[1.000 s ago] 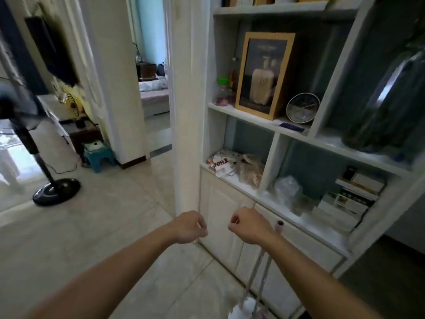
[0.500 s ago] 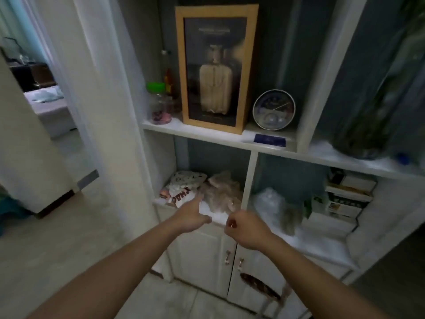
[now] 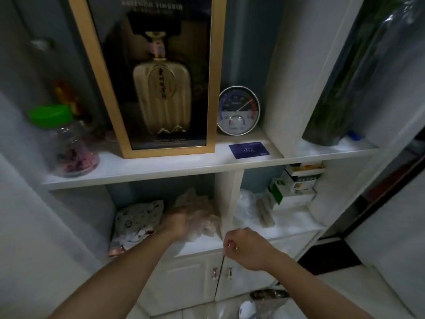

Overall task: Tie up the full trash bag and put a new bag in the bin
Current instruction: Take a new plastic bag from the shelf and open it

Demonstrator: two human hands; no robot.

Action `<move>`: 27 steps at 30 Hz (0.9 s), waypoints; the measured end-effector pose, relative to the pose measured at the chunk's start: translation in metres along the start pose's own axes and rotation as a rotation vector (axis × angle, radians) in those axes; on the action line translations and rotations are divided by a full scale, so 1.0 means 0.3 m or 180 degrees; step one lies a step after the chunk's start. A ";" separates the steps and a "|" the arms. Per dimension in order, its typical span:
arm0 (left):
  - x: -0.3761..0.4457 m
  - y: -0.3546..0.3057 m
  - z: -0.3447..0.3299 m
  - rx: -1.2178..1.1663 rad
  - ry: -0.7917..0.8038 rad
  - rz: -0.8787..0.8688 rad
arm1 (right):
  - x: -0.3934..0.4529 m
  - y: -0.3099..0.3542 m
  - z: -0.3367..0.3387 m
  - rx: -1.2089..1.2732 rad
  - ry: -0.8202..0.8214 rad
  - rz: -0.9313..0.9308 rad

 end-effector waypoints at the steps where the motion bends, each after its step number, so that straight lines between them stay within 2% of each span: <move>1: 0.017 0.012 -0.012 -0.0118 -0.0002 -0.0006 | -0.004 0.000 -0.005 0.0011 0.0019 -0.0070; 4: 0.032 0.009 -0.007 -0.0106 -0.0224 -0.0080 | -0.014 0.001 -0.015 -0.0037 -0.0027 -0.0198; 7: -0.009 -0.053 0.037 -0.0341 -0.0214 -0.0349 | -0.032 -0.002 -0.023 -0.0016 -0.0086 -0.0378; 13: -0.167 -0.183 0.138 -0.0446 0.0314 -0.0800 | -0.131 0.007 -0.014 0.0394 -0.0456 -0.0577; 18: -0.373 -0.322 0.170 -0.0990 0.0815 -0.1031 | -0.283 -0.004 0.019 0.0578 -0.0615 -0.0674; 21: -0.506 -0.425 0.150 -0.1194 0.1124 -0.1289 | -0.426 -0.059 0.040 0.0482 -0.0791 -0.0822; 24: -0.654 -0.528 0.108 -0.1141 0.1304 -0.1544 | -0.616 -0.140 0.078 0.0229 -0.1227 -0.0830; 27: -0.823 -0.636 0.053 -0.1063 0.1443 -0.1749 | -0.861 -0.255 0.112 0.0177 -0.1592 -0.1140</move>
Point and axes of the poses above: each hand's wrist, its own x-axis towards the middle knuckle, its own z-axis out of the back of the hand, y = z × x, the point moved 3 cm from there along x, towards the middle knuckle, and after that the axes turned 14 degrees about -y, right-handed, at the moved point
